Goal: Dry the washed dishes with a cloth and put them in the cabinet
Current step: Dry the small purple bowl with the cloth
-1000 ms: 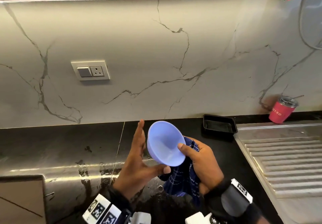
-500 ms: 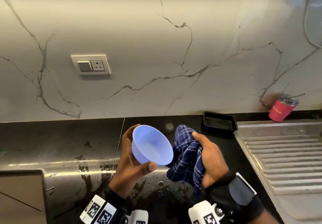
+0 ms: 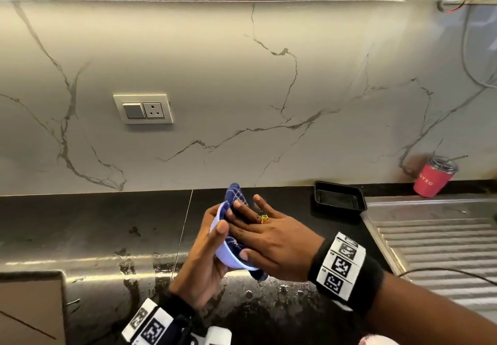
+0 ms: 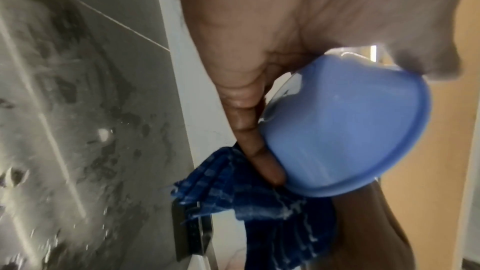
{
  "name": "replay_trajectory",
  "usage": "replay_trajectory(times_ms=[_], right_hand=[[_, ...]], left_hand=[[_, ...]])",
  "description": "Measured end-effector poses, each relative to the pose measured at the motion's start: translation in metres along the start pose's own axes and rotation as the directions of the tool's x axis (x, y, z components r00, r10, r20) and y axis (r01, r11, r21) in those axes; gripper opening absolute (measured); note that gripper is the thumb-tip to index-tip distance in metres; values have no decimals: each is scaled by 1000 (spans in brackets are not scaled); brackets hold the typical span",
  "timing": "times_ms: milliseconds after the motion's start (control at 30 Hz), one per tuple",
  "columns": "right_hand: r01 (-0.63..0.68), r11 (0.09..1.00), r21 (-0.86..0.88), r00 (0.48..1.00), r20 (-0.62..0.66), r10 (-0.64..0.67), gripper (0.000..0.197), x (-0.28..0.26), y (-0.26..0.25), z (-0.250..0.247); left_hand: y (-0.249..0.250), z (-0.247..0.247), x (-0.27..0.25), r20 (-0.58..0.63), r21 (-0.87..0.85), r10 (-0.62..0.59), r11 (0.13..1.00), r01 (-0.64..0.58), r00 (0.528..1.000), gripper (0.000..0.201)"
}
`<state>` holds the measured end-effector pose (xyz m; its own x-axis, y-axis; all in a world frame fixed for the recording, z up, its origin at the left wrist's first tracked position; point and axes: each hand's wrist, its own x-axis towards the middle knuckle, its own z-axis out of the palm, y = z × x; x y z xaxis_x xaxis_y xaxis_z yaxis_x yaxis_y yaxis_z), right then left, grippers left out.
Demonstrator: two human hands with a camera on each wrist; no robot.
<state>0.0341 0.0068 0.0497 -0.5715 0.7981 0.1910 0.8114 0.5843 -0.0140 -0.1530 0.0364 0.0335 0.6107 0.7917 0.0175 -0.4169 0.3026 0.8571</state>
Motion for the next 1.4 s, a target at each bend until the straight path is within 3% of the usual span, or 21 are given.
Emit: replay_trajectory(times_ms=[167, 233, 300, 333, 400, 467, 500, 533, 567, 600, 667, 700, 767, 867, 967, 1067, 1133, 1267, 1333, 1400], right_hand=[[-69, 989, -131, 996, -63, 61, 61, 6, -1, -6], [-120, 992, -46, 987, -109, 115, 61, 7, -8, -10], [-156, 967, 200, 974, -134, 184, 59, 7, -15, -12], [-189, 902, 389, 959, -124, 255, 56, 7, -17, -11], [-214, 585, 782, 922, -36, 386, 50, 8, -25, -11], [-100, 270, 958, 915, -19, 404, 45, 7, -33, -13], [-53, 211, 976, 924, -32, 380, 40, 6, -38, -17], [-27, 256, 966, 934, -67, 352, 34, 5, -41, -19], [-22, 388, 921, 945, -108, 310, 34, 3, -41, -20], [-31, 576, 817, 956, -145, 256, 42, 2, -39, -19], [-43, 904, 425, 974, -185, 133, 51, 1, -24, -13], [-42, 975, 219, 980, -179, 82, 50, 0, -15, -10], [-34, 999, -5, 989, -145, 33, 51, 1, -1, -5], [-40, 998, -57, 985, -173, 29, 55, 3, 2, -5], [-42, 989, 139, 967, -243, 75, 52, 3, -12, 1], [-84, 880, 468, 918, -306, 251, 43, 1, -25, 6], [-85, 895, 438, 892, -368, 264, 34, 0, -26, 7], [55, 996, 63, 955, -295, -34, 16, -12, -16, 2], [135, 987, -86, 948, -279, -154, 18, -19, -14, -1], [186, 964, -191, 928, -289, -236, 24, -22, -12, -3]], left_hand=[[11, -7, 17, -22, 194, 189, 964, -181, 982, 70], [16, -8, 24, -21, 276, 263, 929, -247, 965, 70], [15, -8, 27, -18, 379, 328, 876, -297, 945, 67], [13, -7, 27, -18, 438, 361, 842, -317, 933, 65], [8, -5, 27, -37, 535, 445, 765, -359, 895, 60], [8, -1, 27, -60, 549, 518, 731, -405, 853, 58], [10, -1, 27, -73, 536, 538, 731, -422, 840, 58], [13, -1, 27, -83, 526, 546, 735, -428, 834, 58], [16, -1, 27, -91, 522, 546, 738, -427, 833, 58], [20, -1, 27, -102, 516, 533, 750, -413, 840, 57], [24, -1, 26, -125, 461, 455, 814, -354, 882, 56], [24, -2, 24, -126, 428, 408, 845, -322, 904, 54], [23, -3, 22, -101, 402, 337, 874, -272, 936, 56], [22, -3, 21, -92, 389, 302, 888, -245, 949, 63], [21, 4, 21, -150, 359, 323, 899, -252, 935, 61], [14, 10, 18, -155, 438, 394, 850, -294, 906, 62], [11, 14, 14, -159, 395, 371, 873, -286, 915, 75], [14, 6, -1, -130, 17, 105, 994, -103, 986, 103], [21, -3, -4, -69, -139, -86, 987, 75, 994, 107], [25, -6, -5, 31, -242, -261, 935, 261, 965, 106]])
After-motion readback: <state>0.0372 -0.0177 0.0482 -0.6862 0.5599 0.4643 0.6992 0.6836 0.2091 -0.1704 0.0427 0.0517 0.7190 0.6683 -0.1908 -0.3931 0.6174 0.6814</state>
